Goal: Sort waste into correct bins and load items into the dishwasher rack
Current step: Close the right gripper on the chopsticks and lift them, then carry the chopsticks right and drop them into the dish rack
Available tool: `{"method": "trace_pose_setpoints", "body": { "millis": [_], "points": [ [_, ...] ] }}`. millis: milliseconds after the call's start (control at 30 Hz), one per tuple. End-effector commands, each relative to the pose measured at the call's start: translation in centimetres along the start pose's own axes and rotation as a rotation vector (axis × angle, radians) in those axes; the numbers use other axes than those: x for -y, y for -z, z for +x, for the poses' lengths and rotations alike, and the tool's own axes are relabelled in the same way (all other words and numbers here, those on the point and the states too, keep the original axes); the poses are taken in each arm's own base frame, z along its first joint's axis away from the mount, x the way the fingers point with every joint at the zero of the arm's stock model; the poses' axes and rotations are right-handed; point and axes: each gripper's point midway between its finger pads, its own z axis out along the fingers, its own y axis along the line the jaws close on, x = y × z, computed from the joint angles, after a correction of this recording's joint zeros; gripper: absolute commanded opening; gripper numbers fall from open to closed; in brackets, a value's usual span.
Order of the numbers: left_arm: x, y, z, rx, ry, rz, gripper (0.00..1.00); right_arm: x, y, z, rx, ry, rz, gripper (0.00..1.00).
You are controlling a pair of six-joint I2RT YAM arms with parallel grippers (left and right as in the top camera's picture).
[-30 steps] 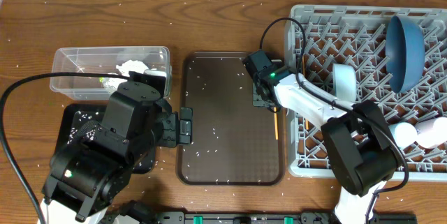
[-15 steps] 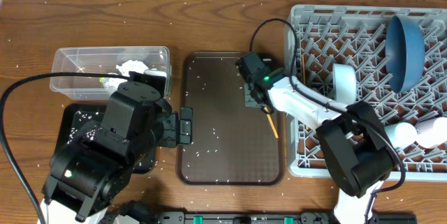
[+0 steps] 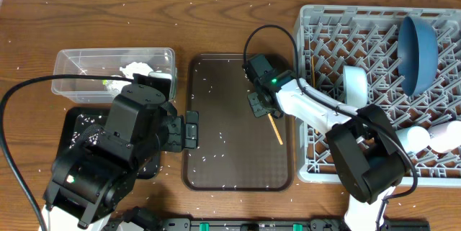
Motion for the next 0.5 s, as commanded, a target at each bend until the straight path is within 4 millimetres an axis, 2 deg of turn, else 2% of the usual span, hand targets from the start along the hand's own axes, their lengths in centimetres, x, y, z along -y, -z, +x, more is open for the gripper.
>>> {"method": "trace_pose_setpoints", "body": {
  "millis": [0,133,267,333,367,467],
  "points": [
    [-0.2,0.4,-0.5,0.019,0.006,-0.008,0.98,-0.5,-1.5,1.5,-0.066,0.049,-0.028,0.01],
    [-0.2,0.4,-0.5,0.018,0.006,-0.009,0.98,-0.4,1.3,-0.8,0.006,-0.014,-0.037,0.01],
    [-0.2,0.4,-0.5,0.018,0.006,-0.009,0.98,-0.2,6.6,-3.4,0.117,-0.103,-0.062,0.01],
    [-0.2,0.4,-0.5,0.019,0.006,-0.008,0.98,0.7,9.6,-4.5,0.186,-0.147,-0.070,0.01],
    [-0.2,0.4,-0.5,0.019,0.006,-0.008,0.98,1.6,11.4,-5.1,0.233,-0.179,-0.073,0.01],
    [-0.2,0.4,-0.5,0.018,0.006,-0.009,0.98,4.9,15.0,-5.9,0.327,-0.276,-0.042,0.01]
  ]
}}
